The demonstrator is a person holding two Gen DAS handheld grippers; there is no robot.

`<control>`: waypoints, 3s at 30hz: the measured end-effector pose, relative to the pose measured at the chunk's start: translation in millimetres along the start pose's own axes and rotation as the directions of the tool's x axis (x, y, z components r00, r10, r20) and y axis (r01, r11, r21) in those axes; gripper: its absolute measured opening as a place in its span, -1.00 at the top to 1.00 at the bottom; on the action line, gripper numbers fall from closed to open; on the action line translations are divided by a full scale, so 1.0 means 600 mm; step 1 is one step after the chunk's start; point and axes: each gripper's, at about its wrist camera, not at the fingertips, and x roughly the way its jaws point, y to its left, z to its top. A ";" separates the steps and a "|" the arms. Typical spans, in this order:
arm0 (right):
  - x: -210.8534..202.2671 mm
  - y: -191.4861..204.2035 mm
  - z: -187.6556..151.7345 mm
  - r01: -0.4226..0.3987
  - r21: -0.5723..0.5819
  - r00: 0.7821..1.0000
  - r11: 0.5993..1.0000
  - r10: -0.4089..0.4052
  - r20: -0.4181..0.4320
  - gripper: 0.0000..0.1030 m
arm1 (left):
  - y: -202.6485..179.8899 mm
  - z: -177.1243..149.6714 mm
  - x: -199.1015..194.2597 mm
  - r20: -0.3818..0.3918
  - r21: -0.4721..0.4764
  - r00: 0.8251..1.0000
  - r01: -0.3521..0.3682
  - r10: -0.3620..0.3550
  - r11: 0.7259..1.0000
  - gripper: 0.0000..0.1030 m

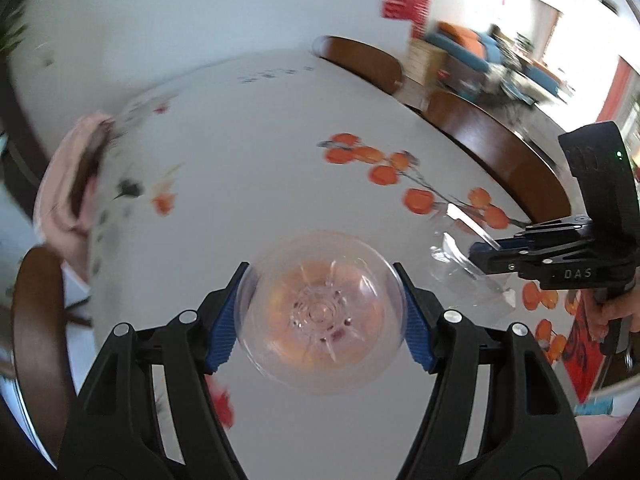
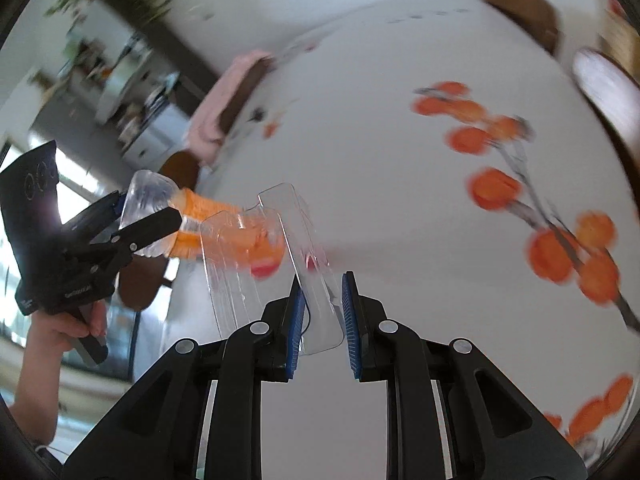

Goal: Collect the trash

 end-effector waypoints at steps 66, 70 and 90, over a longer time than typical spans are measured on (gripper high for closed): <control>1.079 0.603 -0.872 -0.275 -0.600 0.632 0.751 -0.329 -0.702 -0.22 | 0.381 -1.329 0.072 -0.559 -0.780 0.825 -0.555 0.075 0.289 -0.69; 1.070 0.602 -0.850 -0.258 -0.602 0.643 0.756 -0.331 -0.691 -0.29 | 0.371 -1.321 0.081 -0.594 -0.748 0.802 -0.576 0.055 0.330 -0.74; 0.747 0.845 -0.623 -0.435 -0.538 0.750 0.722 -0.040 -0.660 -0.29 | 0.353 -1.139 -0.288 -0.532 -0.815 0.792 -0.575 0.301 0.070 -0.74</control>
